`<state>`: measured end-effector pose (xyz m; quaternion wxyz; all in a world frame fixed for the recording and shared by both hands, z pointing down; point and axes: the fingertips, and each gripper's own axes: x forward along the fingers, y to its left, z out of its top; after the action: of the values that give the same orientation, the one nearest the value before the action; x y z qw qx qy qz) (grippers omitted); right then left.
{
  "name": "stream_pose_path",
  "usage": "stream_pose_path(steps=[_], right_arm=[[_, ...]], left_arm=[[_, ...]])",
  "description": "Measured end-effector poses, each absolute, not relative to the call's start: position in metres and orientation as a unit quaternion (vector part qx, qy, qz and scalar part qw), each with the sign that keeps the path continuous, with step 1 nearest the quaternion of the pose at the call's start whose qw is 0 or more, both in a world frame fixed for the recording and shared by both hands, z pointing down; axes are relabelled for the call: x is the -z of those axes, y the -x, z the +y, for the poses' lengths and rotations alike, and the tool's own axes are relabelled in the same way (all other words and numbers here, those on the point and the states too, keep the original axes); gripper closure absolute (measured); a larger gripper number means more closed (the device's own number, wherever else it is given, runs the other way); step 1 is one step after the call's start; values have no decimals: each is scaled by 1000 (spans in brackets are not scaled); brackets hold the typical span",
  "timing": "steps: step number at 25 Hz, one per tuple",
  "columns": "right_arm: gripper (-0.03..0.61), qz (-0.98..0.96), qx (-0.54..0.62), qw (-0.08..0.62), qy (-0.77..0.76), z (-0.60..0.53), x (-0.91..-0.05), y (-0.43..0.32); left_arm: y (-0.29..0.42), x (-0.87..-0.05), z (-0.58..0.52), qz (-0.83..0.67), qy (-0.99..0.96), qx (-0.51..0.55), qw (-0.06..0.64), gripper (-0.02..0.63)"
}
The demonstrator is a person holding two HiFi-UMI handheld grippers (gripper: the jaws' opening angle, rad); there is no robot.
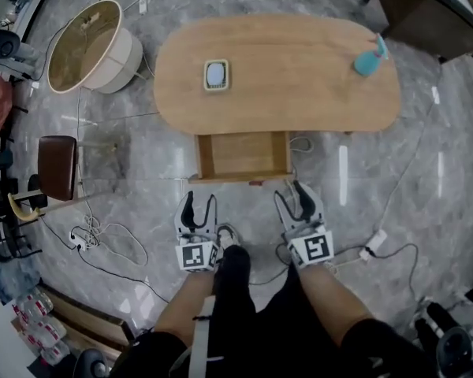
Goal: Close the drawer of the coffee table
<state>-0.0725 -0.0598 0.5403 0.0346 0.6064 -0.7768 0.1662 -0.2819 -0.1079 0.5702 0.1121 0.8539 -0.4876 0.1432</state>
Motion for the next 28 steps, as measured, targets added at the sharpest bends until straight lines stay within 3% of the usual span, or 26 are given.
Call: stream_pose_path(steps=[28], right_arm=[[377,-759,-224,160,-590,-35,-777,118]], left_arm=[[283,-814,-83,-384,-873,-256,156,387]])
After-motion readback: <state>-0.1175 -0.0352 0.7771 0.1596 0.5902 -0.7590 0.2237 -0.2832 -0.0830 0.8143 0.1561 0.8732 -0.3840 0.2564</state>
